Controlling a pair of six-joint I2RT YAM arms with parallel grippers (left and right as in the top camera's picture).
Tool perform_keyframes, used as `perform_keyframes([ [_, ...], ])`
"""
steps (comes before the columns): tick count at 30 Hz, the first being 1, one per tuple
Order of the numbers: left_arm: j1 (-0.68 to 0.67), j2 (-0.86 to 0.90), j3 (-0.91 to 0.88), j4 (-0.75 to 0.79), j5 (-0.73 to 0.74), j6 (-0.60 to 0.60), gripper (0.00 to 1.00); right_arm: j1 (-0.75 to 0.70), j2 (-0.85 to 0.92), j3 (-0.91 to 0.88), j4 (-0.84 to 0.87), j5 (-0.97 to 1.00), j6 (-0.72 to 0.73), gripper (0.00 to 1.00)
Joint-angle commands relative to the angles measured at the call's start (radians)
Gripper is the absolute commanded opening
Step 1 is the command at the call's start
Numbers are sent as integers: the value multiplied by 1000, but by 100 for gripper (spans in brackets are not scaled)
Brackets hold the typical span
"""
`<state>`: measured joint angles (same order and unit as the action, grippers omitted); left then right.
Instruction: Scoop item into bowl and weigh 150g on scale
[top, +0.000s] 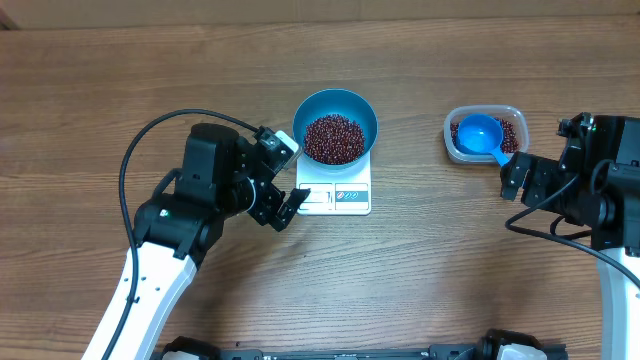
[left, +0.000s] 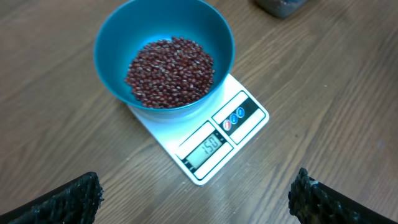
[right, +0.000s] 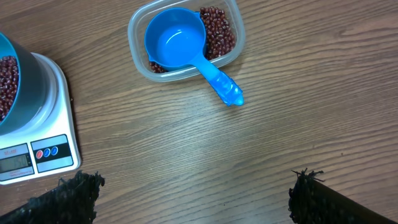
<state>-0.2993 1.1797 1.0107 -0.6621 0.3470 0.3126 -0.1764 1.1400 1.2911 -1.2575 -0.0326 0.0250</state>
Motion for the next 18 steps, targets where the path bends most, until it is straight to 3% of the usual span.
perform_keyframes([
  [1, 6, -76, -16, 17, -43, 1, 100, -3, 2, 28, 3, 13, -8, 100],
  [18, 125, -481, -404, 493, -32, 7, 100, -3, 2, 28, 3, 13, -8, 100],
])
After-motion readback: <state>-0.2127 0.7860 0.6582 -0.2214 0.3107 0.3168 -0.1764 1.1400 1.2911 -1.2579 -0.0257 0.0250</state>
